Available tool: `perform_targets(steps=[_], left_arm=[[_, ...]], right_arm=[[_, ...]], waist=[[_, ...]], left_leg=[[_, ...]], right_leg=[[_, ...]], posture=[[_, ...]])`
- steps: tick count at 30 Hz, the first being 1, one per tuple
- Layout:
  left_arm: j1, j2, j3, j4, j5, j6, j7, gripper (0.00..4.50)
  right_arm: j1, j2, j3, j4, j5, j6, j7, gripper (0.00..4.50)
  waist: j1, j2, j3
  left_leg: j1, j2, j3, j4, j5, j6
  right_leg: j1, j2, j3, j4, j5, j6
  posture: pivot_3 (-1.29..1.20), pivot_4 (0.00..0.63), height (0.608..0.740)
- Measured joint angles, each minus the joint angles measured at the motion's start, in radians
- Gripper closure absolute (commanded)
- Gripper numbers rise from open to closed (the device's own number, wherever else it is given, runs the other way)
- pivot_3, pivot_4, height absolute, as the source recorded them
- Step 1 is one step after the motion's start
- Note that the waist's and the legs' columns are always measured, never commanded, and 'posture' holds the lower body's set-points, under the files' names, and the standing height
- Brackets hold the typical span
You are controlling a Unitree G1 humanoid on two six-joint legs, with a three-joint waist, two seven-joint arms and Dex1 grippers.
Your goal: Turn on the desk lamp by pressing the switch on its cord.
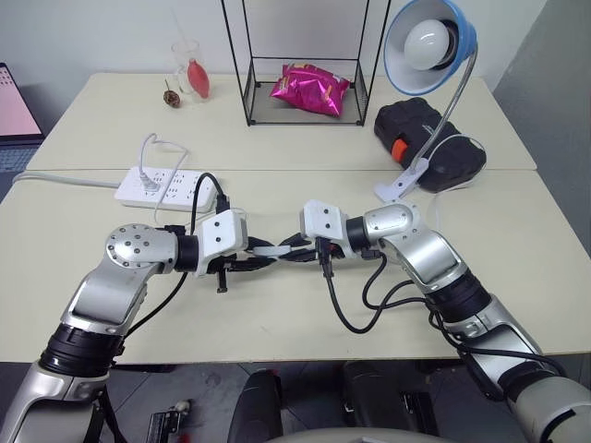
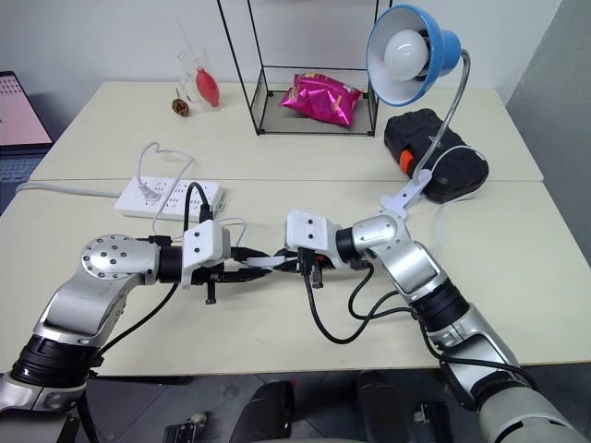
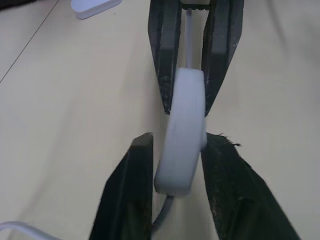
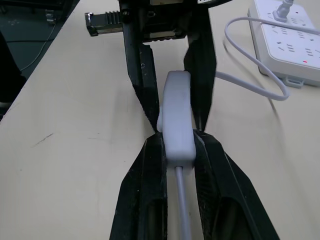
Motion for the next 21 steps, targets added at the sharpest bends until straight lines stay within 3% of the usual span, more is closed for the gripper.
perform_targets(steps=[20, 21], left_arm=[[-0.003, -0.006, -0.001, 0.0, 0.009, -0.021, -0.012, 3.86], [-0.001, -0.006, 0.001, -0.001, 0.008, -0.02, -0.012, 3.51]], right_arm=[[-0.013, -0.002, 0.001, -0.002, 0.0, 0.0, 0.021, 4.11], [-0.013, -0.001, 0.001, -0.002, 0.0, 0.001, 0.021, 4.11]], waist=[[0.0, 0.0, 0.0], [0.0, 0.0, 0.0]], left_leg=[[0.0, 0.0, 0.0, 0.0, 0.0, 0.0], [0.0, 0.0, 0.0, 0.0, 0.0, 0.0]], right_leg=[[0.0, 0.0, 0.0, 0.0, 0.0, 0.0], [0.0, 0.0, 0.0, 0.0, 0.0, 0.0]], posture=[[0.0, 0.15, 0.74], [0.0, 0.15, 0.74]])
